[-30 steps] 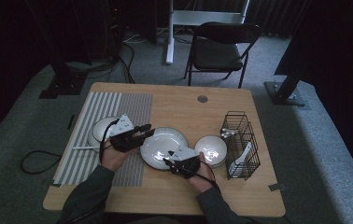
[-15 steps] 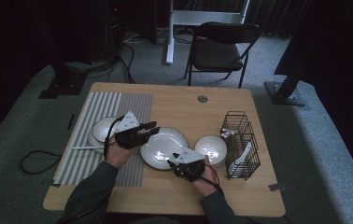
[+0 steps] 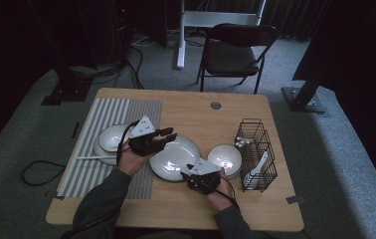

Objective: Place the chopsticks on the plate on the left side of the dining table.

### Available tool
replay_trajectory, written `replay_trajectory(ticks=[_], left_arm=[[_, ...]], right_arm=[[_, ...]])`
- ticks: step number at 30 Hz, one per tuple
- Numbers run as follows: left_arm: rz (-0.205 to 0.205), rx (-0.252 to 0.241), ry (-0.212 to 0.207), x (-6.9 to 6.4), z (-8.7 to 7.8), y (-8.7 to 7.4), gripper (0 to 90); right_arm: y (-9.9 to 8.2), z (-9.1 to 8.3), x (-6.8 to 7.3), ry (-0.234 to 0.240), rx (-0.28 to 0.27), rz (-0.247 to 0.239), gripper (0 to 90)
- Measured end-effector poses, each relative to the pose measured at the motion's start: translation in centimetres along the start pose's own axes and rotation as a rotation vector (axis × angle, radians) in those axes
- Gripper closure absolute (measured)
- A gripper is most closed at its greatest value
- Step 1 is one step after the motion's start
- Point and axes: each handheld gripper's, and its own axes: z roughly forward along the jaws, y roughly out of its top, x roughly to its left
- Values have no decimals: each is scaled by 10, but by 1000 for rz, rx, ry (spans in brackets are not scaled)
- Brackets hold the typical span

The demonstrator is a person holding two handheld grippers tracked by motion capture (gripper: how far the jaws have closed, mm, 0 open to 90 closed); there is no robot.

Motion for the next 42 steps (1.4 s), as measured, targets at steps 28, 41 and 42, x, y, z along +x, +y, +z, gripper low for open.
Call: replay_trajectory(ticks=[28,41,42], left_arm=[[49,-8,-79,-18,28,27,704],[67,-13,-117,-29,42,39,699],[67,-13,-117,-29,42,39,699]], right_arm=[[-8,-1,-3,-18,-2,28,622],[-9,-2,-2,-20,-7,36,621],[-9,-2,-2,-20,-7,36,621]])
